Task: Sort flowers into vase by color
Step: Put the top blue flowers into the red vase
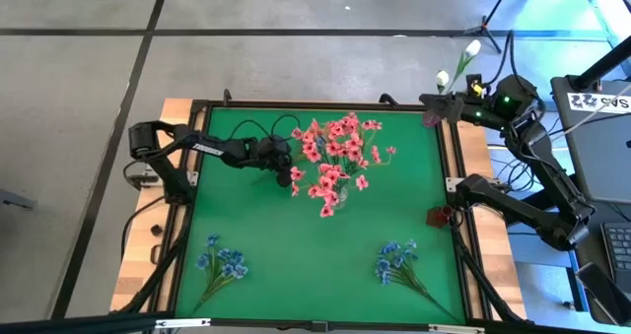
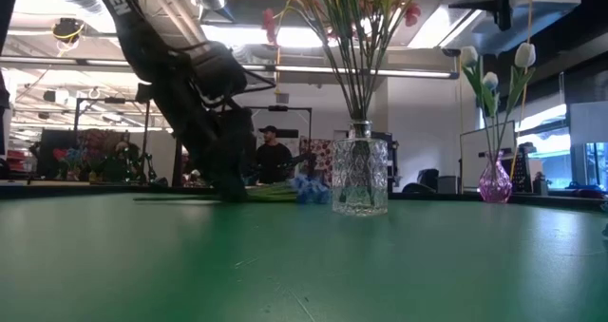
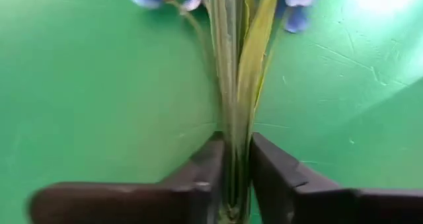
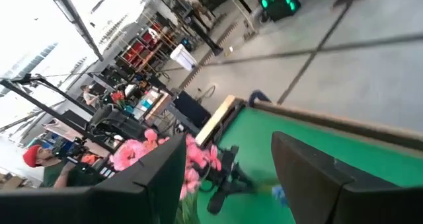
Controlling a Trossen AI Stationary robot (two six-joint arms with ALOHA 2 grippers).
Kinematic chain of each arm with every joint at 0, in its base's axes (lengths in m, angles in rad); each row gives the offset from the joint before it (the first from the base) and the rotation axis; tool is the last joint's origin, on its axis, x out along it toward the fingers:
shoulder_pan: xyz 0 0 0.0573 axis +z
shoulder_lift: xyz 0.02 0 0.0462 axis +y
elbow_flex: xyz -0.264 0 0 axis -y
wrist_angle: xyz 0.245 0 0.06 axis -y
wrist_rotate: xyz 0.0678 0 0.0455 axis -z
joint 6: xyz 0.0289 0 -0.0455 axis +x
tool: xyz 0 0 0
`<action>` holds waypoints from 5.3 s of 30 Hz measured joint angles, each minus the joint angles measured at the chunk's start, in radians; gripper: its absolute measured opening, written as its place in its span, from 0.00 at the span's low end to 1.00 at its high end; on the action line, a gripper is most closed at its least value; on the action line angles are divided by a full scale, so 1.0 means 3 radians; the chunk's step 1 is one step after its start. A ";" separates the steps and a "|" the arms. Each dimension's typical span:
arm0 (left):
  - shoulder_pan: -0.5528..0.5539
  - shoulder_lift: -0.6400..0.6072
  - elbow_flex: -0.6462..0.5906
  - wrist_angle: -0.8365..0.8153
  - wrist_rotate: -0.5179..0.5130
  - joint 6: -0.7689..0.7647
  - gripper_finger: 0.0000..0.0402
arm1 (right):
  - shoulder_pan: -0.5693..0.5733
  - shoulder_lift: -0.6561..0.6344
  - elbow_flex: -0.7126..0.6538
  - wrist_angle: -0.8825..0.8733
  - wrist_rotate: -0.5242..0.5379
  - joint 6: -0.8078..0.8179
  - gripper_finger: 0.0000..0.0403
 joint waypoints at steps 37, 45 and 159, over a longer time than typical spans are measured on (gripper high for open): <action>-0.0281 -0.3566 0.0838 -0.1550 -0.0353 -0.0041 0.02 | 0.0004 0.0393 -0.0005 0.1893 0.0135 -0.0099 0.55; -0.0369 -0.3284 0.1052 -0.0602 0.0215 0.0048 0.02 | 0.0574 0.0601 0.0123 0.2543 0.0238 -0.0136 0.55; -0.1011 -0.0824 0.2407 0.0469 -0.0275 -0.0001 0.08 | 0.2923 0.2380 0.0693 0.3760 0.1719 -0.0377 0.28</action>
